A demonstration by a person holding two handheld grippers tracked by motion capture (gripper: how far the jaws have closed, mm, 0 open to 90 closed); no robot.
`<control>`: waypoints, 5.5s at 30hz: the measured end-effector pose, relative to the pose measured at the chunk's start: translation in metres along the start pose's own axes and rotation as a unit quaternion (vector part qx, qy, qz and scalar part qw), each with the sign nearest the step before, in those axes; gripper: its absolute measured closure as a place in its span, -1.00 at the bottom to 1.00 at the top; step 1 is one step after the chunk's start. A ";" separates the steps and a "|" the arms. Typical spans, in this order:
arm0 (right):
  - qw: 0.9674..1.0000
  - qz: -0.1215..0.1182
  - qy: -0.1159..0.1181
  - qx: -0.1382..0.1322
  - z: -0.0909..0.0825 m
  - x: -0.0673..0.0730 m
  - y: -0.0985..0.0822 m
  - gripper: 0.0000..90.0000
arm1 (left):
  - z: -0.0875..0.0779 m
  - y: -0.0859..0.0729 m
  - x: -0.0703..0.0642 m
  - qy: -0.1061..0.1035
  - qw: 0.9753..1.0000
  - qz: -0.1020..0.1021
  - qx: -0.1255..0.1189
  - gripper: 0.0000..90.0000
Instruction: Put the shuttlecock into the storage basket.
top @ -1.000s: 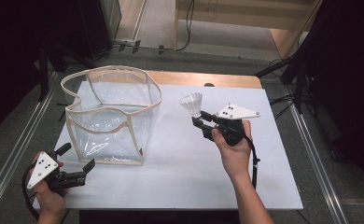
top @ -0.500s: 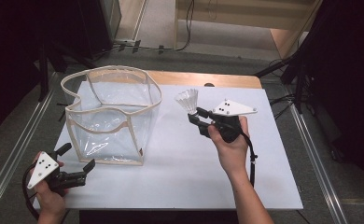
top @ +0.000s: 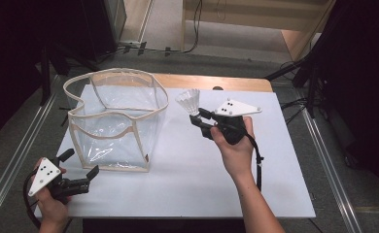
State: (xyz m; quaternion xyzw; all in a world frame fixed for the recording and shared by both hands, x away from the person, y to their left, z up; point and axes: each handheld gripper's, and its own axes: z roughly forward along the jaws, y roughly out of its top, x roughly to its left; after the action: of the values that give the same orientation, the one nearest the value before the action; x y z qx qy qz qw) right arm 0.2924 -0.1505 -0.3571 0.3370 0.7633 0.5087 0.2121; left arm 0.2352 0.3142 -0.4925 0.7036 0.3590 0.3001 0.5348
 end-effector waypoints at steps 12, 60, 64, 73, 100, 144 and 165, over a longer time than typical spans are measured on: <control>1.000 -0.004 0.005 -0.007 0.005 0.004 0.006 0.38 | 0.000 0.000 0.000 0.000 1.000 0.001 0.001 -1.00; 0.999 -0.018 0.019 -0.021 0.019 0.015 0.030 0.38 | 0.000 0.000 0.000 -0.003 1.000 0.004 0.001 -1.00; 0.999 -0.019 0.021 -0.022 0.021 0.015 0.032 0.38 | 0.000 0.000 0.000 -0.004 1.000 0.004 0.001 -1.00; 0.999 -0.019 0.023 -0.022 0.026 0.019 0.037 0.38 | 0.000 0.000 0.000 -0.004 1.000 0.004 0.001 -1.00; 0.999 -0.026 0.031 -0.028 0.039 0.028 0.048 0.38 | 0.000 0.000 0.000 -0.005 1.000 0.004 0.001 -1.00; 0.998 -0.018 0.059 -0.008 0.073 0.042 0.054 0.37 | 0.000 0.000 0.001 -0.006 1.000 0.000 -0.001 -1.00; 0.997 -0.021 0.074 -0.020 0.057 0.038 0.044 -0.70 | 0.000 0.000 0.000 -0.006 1.000 0.002 0.000 -1.00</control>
State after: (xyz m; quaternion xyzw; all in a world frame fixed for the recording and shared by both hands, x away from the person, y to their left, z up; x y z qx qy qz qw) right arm 0.3174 -0.0755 -0.3380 0.2782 0.7734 0.5432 0.1718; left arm 0.2357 0.3142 -0.4923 0.7065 0.3541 0.2967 0.5362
